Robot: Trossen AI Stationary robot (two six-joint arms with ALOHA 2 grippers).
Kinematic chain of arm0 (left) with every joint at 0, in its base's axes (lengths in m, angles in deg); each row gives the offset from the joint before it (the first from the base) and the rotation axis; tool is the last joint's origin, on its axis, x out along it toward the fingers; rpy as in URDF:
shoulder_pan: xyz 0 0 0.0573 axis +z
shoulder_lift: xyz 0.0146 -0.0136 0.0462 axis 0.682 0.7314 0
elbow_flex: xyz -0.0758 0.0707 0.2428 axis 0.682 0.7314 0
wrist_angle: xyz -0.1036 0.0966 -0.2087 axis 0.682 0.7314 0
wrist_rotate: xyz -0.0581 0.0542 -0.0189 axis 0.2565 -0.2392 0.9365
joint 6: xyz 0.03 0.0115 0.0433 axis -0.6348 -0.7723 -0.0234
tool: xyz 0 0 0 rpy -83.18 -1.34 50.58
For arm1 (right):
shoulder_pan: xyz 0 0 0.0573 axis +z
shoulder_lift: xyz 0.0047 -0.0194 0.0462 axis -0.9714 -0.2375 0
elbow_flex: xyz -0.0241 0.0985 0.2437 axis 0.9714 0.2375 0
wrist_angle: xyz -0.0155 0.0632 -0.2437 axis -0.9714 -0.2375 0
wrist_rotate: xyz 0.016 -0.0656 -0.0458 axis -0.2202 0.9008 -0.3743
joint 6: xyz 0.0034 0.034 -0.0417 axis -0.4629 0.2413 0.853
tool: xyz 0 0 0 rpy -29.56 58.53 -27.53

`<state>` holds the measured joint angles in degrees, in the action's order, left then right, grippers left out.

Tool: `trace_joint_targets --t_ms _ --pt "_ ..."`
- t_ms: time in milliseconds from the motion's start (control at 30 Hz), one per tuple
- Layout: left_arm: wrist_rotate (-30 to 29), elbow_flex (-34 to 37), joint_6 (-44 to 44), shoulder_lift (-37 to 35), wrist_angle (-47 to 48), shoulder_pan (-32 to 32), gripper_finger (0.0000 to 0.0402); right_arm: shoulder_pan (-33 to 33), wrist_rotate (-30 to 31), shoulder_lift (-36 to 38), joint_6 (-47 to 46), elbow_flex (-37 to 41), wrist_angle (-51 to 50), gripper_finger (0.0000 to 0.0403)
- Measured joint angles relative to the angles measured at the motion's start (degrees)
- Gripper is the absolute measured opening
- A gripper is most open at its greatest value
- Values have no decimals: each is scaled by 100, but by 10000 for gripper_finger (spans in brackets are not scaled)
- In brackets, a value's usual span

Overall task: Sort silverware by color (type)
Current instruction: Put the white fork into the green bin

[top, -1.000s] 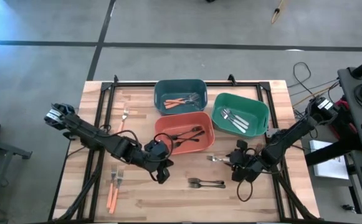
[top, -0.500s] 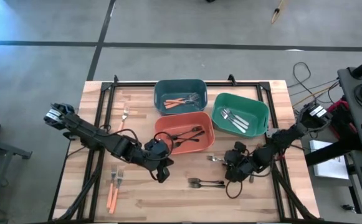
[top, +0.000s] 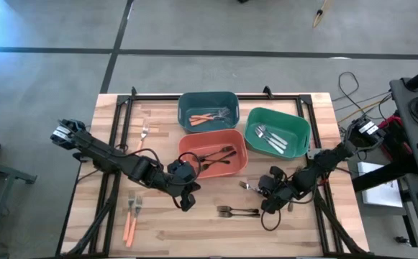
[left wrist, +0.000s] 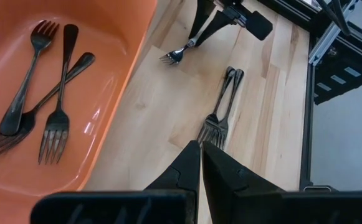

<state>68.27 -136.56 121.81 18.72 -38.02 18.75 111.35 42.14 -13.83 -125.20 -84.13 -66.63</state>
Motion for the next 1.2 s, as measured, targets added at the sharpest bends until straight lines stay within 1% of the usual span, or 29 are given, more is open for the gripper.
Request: trace_joint_targets --t_ms 133,300,467,567,700,800,900,1033,1100,1200 --pt "0 1 -23 -6 40 0 0 6 -197 204 110 -231 -654 33" --pt "-11 0 -149 -13 42 7 0 4 -144 435 113 -528 -1214 33" --pt "-12 0 -154 -48 106 19 0 4 -160 684 154 -784 -1594 33" --pt "-11 0 -151 -165 312 20 0 4 -292 848 181 -923 -1725 33" --pt "-22 -65 -221 -522 703 61 0 -11 -294 1128 206 -1417 -2194 33" --pt "-256 -184 -431 -857 1040 152 0 -182 -102 1259 341 -2035 -2799 33" --pt "-707 -331 -738 -1149 1196 266 0 -654 -22 1250 749 -2708 -3468 33" --pt "-1303 -582 -1200 -1404 1217 435 0 -1633 -2 1174 1621 -3457 -4001 33" --pt "-1456 -727 -1363 -1471 1244 496 0 -2205 -4 1167 2062 -3736 -4267 33" --pt "-1522 -901 -1493 -1545 1299 505 0 -3148 -146 1201 2666 -4004 -4681 33"
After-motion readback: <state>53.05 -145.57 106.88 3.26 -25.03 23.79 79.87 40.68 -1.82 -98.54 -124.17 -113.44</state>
